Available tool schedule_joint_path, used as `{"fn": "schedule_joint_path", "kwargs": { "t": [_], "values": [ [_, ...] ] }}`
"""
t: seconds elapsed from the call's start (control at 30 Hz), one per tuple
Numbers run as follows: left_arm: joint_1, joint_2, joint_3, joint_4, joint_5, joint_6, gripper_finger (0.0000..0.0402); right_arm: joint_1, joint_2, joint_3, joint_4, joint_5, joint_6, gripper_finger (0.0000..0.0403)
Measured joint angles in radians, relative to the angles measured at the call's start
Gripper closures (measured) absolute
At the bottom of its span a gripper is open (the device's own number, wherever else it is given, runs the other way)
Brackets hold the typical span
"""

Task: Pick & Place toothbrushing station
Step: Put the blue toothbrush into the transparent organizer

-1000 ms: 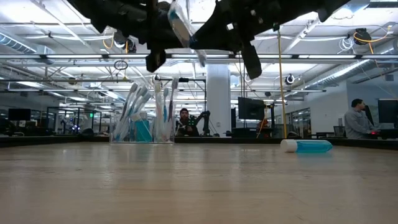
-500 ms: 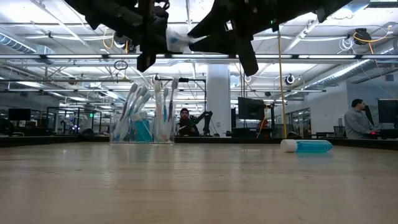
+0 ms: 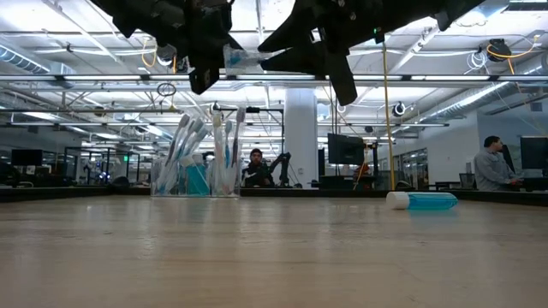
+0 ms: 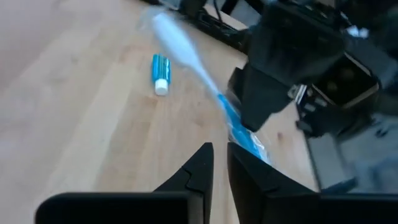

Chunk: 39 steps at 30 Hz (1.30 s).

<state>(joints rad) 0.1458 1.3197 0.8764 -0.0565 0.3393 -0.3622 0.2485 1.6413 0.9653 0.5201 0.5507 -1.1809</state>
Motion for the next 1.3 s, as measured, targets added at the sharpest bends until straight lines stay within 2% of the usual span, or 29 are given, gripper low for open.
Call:
{"fn": "schedule_joint_path", "kwargs": {
  "t": [0.1,0.2,0.3,0.37,0.67,1.0,1.3],
  "values": [
    [-0.001,0.000,0.000,0.000,-0.004,0.135,0.0339,0.000,0.000,0.000,-0.010,0.000,-0.001,0.0294],
    [-0.001,0.000,0.000,0.001,-0.059,0.213,0.0322,0.000,0.000,0.000,-0.018,0.003,-0.002,0.0301],
    [0.006,0.000,0.000,0.000,-0.110,0.196,0.0307,0.000,0.000,0.000,-0.019,0.003,-0.004,0.0310],
    [0.014,0.000,0.000,0.000,-0.096,0.191,0.0298,0.000,0.000,-0.001,-0.024,0.003,-0.007,0.0315],
    [0.024,0.006,0.000,0.005,0.107,0.041,0.0263,-0.001,0.000,-0.001,-0.025,0.003,-0.016,0.0327],
    [-0.016,0.078,0.001,0.070,0.106,-0.070,0.0222,-0.032,0.000,-0.001,-0.022,0.003,-0.029,0.0328],
    [-0.012,0.125,0.001,0.160,0.106,-0.009,0.0220,-0.056,0.000,-0.001,-0.022,0.000,-0.010,0.0328]
  ]
}}
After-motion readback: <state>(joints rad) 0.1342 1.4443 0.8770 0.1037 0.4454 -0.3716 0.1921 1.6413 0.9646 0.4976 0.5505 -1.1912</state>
